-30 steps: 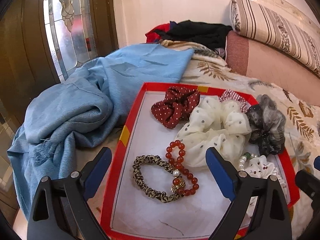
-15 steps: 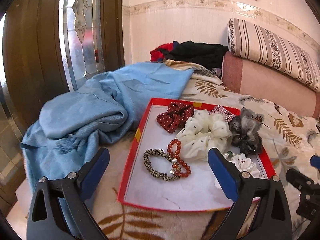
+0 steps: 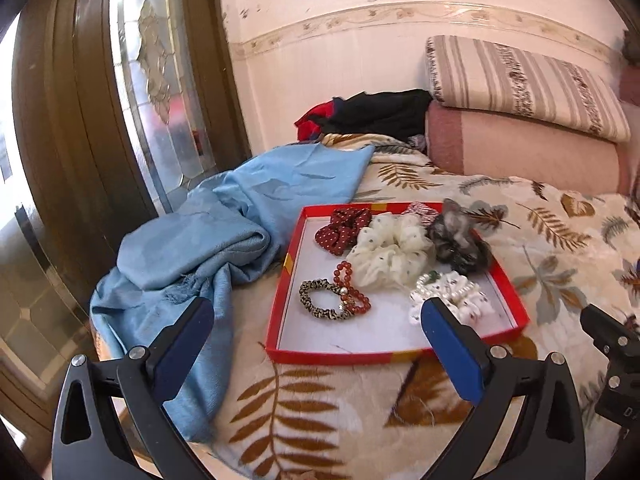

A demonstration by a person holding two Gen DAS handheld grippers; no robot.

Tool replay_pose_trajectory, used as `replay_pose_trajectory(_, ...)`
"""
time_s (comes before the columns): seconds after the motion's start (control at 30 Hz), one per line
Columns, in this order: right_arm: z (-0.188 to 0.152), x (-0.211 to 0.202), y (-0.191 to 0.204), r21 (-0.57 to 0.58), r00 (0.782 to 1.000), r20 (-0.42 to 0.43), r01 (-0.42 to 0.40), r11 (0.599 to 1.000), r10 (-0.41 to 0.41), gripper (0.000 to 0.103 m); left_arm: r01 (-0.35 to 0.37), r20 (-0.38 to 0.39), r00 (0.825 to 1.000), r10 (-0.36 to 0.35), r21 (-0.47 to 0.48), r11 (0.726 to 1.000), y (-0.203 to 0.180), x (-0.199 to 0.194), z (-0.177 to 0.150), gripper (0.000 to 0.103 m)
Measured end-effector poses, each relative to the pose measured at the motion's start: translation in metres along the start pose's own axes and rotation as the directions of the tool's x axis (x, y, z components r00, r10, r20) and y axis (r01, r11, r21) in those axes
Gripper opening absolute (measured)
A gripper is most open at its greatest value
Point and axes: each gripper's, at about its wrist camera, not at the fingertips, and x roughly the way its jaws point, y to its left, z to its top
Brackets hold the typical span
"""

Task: Organize jewelry

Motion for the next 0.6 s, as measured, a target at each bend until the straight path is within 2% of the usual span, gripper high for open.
replay_pose_trajectory(0.13,-0.01,-0.019,-0.004,0.017,1.0,0.007,-0.021,1.0,0.021,0.091,0.013,0.001,1.0,-0.013,0.021,1.0,0.005,-0.025,-0.001,0.103)
replay_pose_trajectory(0.23,-0.018,-0.031,-0.005,0.022,1.0,0.003,-0.024,0.999,0.024,0.091,-0.042,-0.036,0.998,0.042,0.021,0.999,0.015,-0.036,-0.002,0.103)
replay_pose_trajectory(0.37,-0.025,-0.045,-0.006,0.032,0.999,0.008,-0.038,0.999,0.037,0.091,-0.126,-0.021,0.992,0.127,0.036,0.991,0.025,-0.053,-0.008,0.103)
replay_pose_trajectory(0.6,-0.033,-0.071,0.004,-0.001,0.999,0.041,-0.031,1.0,0.031,0.091,-0.118,-0.026,0.992,0.12,0.069,0.991,0.021,-0.072,-0.011,0.103)
